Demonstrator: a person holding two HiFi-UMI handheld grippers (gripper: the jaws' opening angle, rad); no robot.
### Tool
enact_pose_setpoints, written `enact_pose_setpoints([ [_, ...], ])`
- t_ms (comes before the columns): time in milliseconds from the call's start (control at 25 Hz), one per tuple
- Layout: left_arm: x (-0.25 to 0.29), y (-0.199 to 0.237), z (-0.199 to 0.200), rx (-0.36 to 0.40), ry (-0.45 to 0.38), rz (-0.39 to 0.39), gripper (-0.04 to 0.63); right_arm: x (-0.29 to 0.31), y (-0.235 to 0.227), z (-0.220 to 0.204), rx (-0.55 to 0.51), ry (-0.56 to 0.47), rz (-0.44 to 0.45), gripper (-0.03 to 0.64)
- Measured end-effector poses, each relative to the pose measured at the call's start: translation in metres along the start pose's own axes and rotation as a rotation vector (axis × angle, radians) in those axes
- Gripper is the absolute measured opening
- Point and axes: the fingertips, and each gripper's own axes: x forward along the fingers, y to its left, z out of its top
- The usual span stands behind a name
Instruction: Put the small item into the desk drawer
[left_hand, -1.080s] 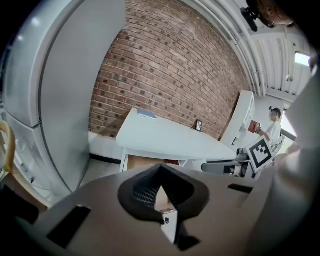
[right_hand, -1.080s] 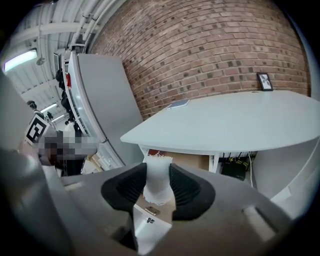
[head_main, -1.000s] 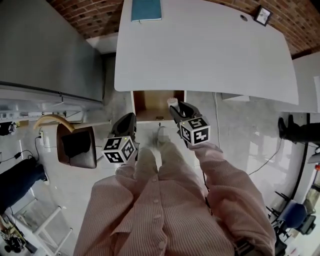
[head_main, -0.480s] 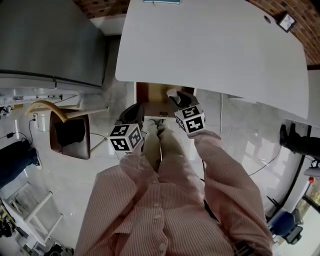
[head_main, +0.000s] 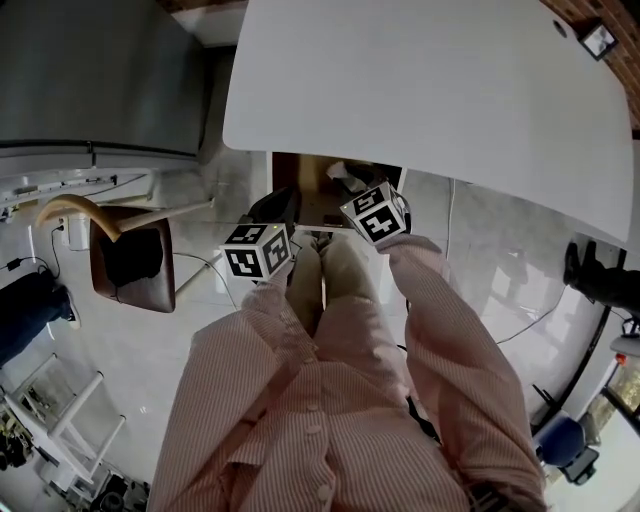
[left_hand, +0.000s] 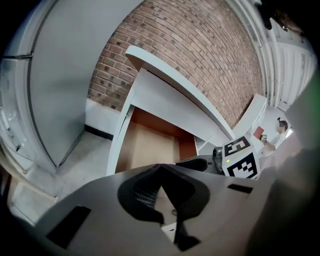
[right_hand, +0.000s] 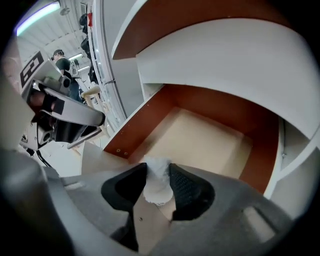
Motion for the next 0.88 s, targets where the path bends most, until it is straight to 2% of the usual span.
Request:
enact_pose_setpoints([
  [400,0.021,0.005,-0.011,-0.013,0.042,-0.015,-0.002,0.038,0.0,-0.025,-0.11,0.161,0.044,0.146],
  [640,0.027,0.009,-0.008,-0.003,0.04,-0.023,-0.002,0.053,-0.002,-0.039,-0.164,0.243,0.051,0.146],
  [880,0.03,0.008,-0.013,0.056,0.078,-0.02,-0.002,0.06,0.0,-0.046,-0.203,0.267,0.059,0.146],
])
